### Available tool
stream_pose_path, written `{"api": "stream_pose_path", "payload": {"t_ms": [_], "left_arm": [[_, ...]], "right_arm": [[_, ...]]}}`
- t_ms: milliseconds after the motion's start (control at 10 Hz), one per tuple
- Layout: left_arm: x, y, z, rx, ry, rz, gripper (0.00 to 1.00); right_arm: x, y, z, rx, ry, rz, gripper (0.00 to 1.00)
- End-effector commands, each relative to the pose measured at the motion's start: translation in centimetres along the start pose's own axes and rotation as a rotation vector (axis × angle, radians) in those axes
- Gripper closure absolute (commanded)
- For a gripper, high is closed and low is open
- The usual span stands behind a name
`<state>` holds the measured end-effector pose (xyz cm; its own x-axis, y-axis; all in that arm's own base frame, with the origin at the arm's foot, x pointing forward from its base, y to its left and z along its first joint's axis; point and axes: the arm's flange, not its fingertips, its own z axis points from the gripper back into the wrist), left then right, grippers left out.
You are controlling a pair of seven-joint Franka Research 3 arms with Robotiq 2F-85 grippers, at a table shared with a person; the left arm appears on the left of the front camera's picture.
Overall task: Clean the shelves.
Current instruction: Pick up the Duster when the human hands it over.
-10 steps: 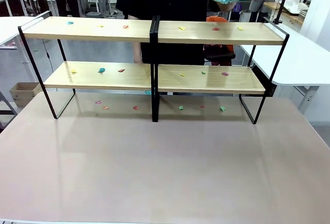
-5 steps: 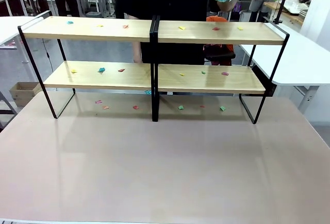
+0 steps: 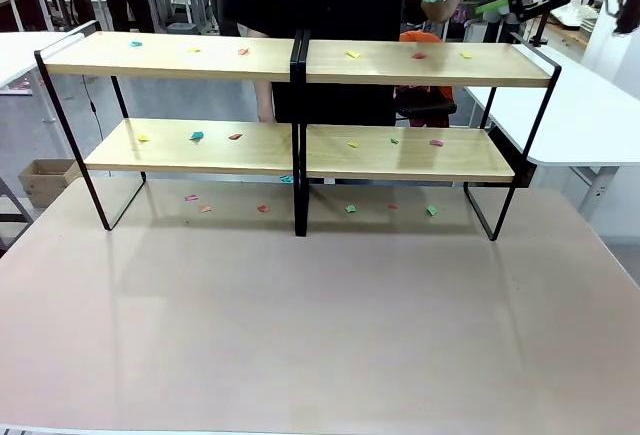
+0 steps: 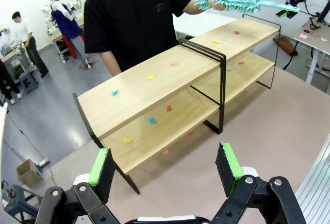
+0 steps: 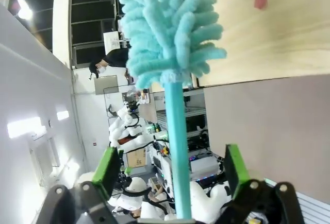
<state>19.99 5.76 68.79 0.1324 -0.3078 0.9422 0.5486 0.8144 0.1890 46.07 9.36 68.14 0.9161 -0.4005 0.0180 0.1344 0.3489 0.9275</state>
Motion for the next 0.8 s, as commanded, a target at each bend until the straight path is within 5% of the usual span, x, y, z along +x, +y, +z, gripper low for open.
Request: {"api": "stream_pose_path", "payload": {"t_ms": [0, 100, 300, 500, 700], "left_arm": [[-0.05, 0.10, -0.02, 0.005, -0.004, -0.001, 0.00], [-0.05, 0.10, -0.02, 0.005, -0.004, -0.001, 0.00], [-0.05, 0.10, -0.02, 0.005, -0.004, -0.001, 0.00], [-0.05, 0.10, -0.02, 0.005, -0.004, -0.001, 0.00], [-0.05, 0.10, -0.02, 0.005, -0.004, -0.001, 0.00]], "right_arm": [[-0.09, 0.81, 0.67, 0.031, -0.016, -0.026, 0.00], [-0.28, 0.65, 0.80, -0.012, -0.032, -0.023, 0.00], [-0.33, 0.73, 0.90, 0.008, 0.001, -0.029, 0.57], [-0.36, 0.66, 0.84, 0.002, 0.014, -0.034, 1.00], [-0.41, 0.62, 0.53, -0.001, 0.039, -0.039, 1.00]]}}
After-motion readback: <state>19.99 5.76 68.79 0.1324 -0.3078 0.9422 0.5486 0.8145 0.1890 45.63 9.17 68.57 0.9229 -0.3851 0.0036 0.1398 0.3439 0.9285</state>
